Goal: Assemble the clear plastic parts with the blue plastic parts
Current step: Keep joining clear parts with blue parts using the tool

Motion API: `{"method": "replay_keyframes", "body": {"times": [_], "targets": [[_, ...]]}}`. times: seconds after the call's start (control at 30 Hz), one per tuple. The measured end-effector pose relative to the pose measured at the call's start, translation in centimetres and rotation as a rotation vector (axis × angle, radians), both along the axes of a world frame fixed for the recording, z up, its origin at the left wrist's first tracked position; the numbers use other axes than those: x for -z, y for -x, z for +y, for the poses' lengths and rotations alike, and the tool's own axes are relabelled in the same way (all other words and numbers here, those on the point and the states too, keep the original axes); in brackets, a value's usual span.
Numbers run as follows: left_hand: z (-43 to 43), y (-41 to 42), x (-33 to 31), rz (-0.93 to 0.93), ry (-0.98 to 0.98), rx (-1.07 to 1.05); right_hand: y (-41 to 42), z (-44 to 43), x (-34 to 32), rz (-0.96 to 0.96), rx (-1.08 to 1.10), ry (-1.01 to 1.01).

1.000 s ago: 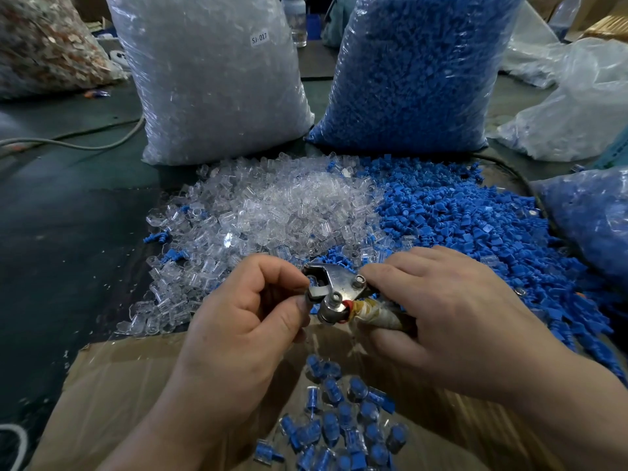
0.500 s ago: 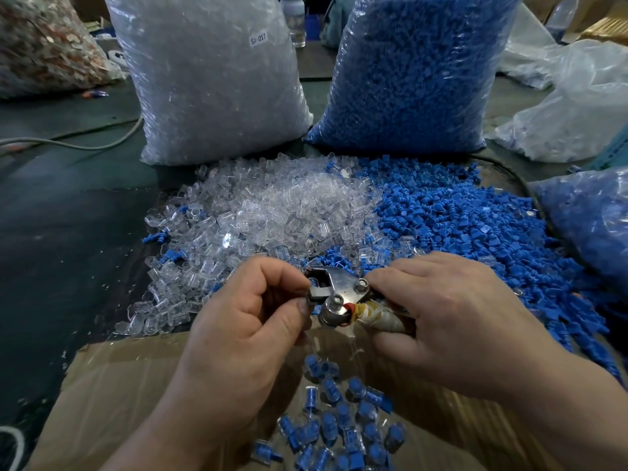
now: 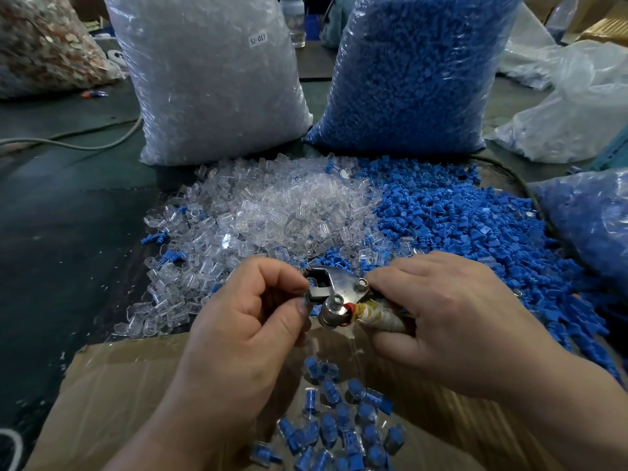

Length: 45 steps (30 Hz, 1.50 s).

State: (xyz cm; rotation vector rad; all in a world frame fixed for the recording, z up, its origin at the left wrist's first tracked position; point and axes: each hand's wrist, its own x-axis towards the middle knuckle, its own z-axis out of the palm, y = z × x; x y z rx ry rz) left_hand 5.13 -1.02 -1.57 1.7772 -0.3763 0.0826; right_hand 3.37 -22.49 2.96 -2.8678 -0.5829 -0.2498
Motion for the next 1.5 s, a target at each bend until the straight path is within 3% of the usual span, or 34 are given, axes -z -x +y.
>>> {"method": "replay_keyframes", "body": {"times": [0.23, 0.43, 1.5], "targets": [[-0.09, 0.27, -0.62, 0.003, 0.051, -0.040, 0.08, 0.06, 0.21, -0.052, -0.001, -0.034], [-0.10, -0.04, -0.59, 0.140, 0.281, -0.004, 0.18, -0.16, 0.41, -0.068, 0.009, -0.007], [-0.06, 0.49, -0.93, 0.027, 0.128, 0.004, 0.16, 0.14, 0.23, -0.020, -0.014, 0.081]]}}
